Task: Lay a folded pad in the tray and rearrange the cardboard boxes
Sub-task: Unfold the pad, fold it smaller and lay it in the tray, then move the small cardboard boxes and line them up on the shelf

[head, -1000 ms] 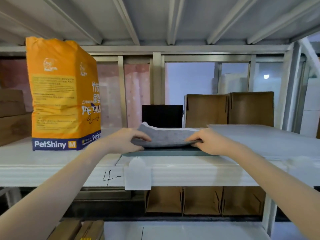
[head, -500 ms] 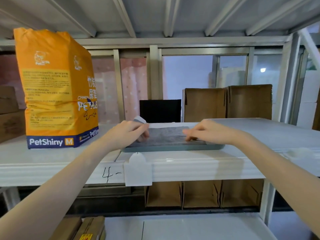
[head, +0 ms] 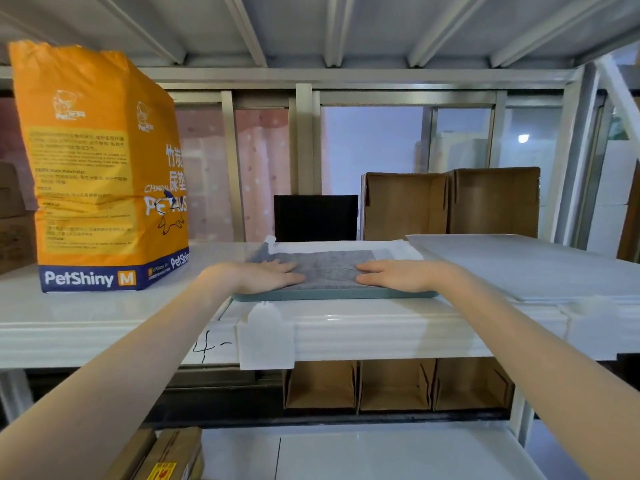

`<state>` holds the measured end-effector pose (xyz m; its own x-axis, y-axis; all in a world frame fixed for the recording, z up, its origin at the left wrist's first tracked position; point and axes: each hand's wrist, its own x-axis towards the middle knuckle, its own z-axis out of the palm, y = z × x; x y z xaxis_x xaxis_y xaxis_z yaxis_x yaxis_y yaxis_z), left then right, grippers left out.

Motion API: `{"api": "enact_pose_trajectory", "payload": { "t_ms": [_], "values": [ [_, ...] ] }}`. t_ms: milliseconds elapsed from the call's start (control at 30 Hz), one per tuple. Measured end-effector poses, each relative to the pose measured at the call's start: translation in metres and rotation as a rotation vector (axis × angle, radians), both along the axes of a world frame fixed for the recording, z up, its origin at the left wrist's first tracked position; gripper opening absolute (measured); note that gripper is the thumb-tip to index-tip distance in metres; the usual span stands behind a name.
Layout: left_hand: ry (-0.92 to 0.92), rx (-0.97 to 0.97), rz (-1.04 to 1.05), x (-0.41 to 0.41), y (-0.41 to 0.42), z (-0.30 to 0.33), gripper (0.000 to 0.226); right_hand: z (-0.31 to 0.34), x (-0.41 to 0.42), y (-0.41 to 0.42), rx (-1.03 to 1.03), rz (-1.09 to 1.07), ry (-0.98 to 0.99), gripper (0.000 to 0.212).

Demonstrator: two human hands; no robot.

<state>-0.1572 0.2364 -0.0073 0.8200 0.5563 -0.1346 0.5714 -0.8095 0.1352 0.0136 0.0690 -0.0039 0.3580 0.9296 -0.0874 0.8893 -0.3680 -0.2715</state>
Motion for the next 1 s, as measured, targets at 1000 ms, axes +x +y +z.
{"api": "enact_pose_trajectory", "payload": {
  "t_ms": [1000],
  "values": [
    [-0.709, 0.501, 0.118, -0.189, -0.094, -0.075, 0.069, -0.052, -0.177, -0.021, 0.697, 0.634, -0.133, 0.061]
  ]
}}
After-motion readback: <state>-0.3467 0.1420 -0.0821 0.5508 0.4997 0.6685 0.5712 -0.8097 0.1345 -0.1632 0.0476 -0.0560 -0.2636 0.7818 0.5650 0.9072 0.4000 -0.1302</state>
